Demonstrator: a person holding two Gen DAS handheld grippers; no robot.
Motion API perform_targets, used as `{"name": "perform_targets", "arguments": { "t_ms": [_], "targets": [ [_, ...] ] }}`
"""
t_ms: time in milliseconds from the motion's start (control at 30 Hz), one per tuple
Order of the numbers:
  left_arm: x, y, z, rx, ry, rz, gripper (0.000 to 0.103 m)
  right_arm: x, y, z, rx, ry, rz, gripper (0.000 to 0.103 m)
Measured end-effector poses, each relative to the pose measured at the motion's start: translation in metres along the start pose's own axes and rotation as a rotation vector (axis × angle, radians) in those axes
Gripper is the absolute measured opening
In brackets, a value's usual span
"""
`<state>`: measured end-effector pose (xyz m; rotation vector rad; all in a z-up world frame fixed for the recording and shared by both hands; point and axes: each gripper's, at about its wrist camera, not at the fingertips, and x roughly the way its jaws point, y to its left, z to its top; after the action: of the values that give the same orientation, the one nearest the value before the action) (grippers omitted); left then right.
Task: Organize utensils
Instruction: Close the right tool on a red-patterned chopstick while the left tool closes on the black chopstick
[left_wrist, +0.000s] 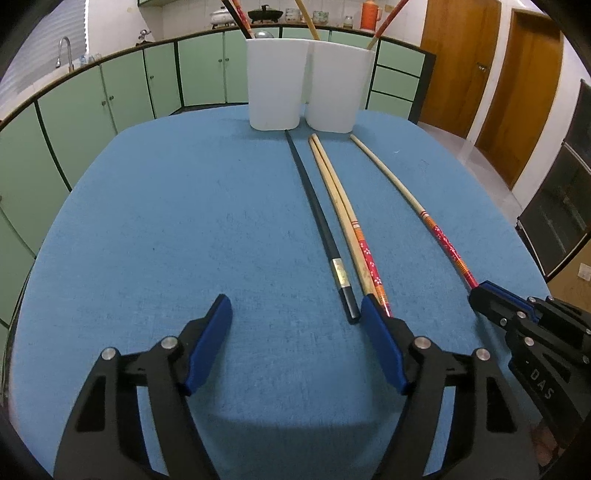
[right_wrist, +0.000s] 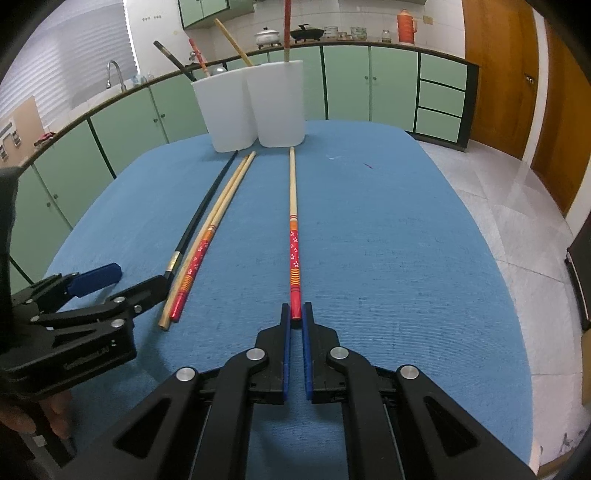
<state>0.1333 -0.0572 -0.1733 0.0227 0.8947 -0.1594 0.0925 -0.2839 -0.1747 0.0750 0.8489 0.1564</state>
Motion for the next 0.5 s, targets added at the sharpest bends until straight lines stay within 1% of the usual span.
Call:
{"name": "perform_targets", "arguments": {
  "t_ms": [133, 200, 233, 333, 367, 400, 500],
  "targets": [
    [0.0025, -0.0048, 0.0015, 0.008, 0.008, 0.02, 0.068, 0.0004, 0.0006, -0.0008, 0.001, 0.001, 0.003, 0.006],
    [0.0025, -0.0066, 0.0019, 0.001, 0.008, 0.021, 0.063, 0.0006, 0.0005, -0.0006, 0.002, 0.002, 0.004, 0.006],
    [0.0019, -0.007, 0.0015, -0.004, 0.007, 0.017, 0.061, 0.0007, 0.0002, -0.0006, 0.004, 0.003, 0.006, 0.006],
    [0.001, -0.0078, 0.0009, -0.005, 0.001, 0.011, 0.048, 0.0015, -0.0002, -0.0002, 0.01, 0.005, 0.012, 0.006],
    [0.0004, -0.0073, 0.0008, -0.01, -0.001, 0.008, 0.041, 0.0016, -0.0003, -0.0003, 0.012, 0.006, 0.014, 0.006],
    [-0.0001, -0.0064, 0.0006, -0.017, -0.003, 0.002, 0.038, 0.0013, -0.0007, -0.0007, 0.013, 0.005, 0.015, 0.006],
    [-0.0006, -0.0065, 0.0003, -0.018, -0.005, -0.002, 0.032, 0.0014, -0.0009, -0.0006, 0.016, 0.006, 0.017, 0.006]
  ]
}}
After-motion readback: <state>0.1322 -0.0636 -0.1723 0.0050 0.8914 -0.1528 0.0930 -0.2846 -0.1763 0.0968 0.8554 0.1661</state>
